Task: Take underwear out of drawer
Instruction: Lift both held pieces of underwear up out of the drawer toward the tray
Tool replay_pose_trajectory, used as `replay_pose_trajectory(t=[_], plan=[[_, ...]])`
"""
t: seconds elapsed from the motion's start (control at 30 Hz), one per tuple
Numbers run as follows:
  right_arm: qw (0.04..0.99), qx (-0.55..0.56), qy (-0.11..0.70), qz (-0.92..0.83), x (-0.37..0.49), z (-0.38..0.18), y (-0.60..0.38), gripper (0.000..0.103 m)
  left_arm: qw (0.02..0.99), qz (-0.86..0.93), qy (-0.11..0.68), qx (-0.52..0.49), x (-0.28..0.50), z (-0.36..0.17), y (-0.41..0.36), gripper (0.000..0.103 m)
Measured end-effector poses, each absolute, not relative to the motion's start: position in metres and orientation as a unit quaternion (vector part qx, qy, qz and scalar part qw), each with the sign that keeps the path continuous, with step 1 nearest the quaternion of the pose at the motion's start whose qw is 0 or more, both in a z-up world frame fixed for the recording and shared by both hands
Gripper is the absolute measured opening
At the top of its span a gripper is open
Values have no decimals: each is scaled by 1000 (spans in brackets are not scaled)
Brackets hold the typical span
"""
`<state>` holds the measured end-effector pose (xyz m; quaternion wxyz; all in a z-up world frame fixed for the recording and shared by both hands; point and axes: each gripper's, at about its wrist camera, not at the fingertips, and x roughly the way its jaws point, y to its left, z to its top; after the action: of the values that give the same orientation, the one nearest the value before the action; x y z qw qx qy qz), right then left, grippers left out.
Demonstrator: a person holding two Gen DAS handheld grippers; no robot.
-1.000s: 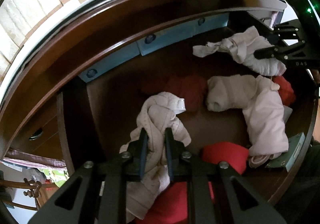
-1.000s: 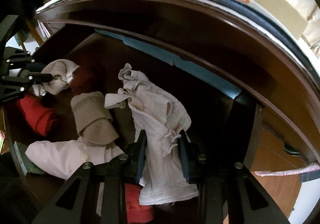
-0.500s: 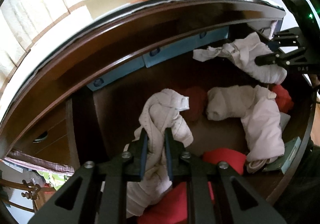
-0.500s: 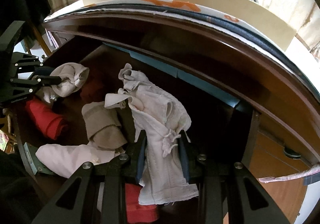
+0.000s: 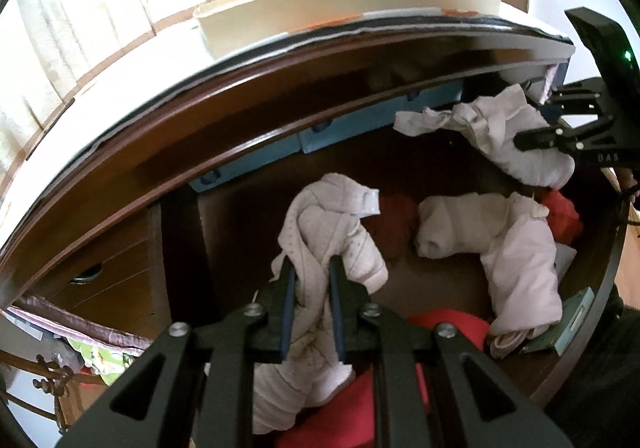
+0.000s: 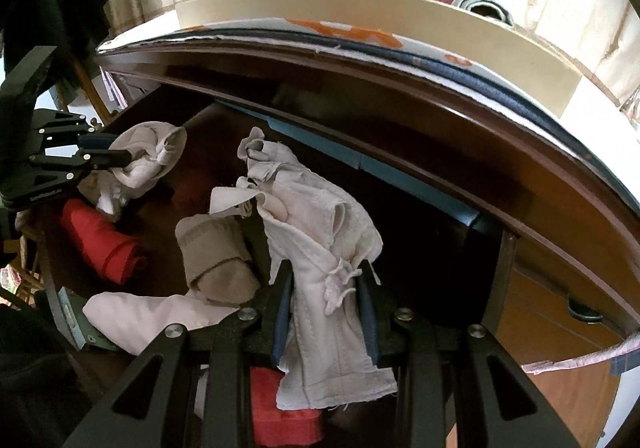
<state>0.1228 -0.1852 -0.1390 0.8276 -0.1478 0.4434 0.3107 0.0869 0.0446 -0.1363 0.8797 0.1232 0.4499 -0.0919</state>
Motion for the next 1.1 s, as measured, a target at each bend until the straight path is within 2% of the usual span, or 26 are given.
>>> replay_pose_trajectory(t=[1.1], plan=[[839,-133,401,342,109,-130,-195,32,912,-70,395,88,53,-121,60,13]])
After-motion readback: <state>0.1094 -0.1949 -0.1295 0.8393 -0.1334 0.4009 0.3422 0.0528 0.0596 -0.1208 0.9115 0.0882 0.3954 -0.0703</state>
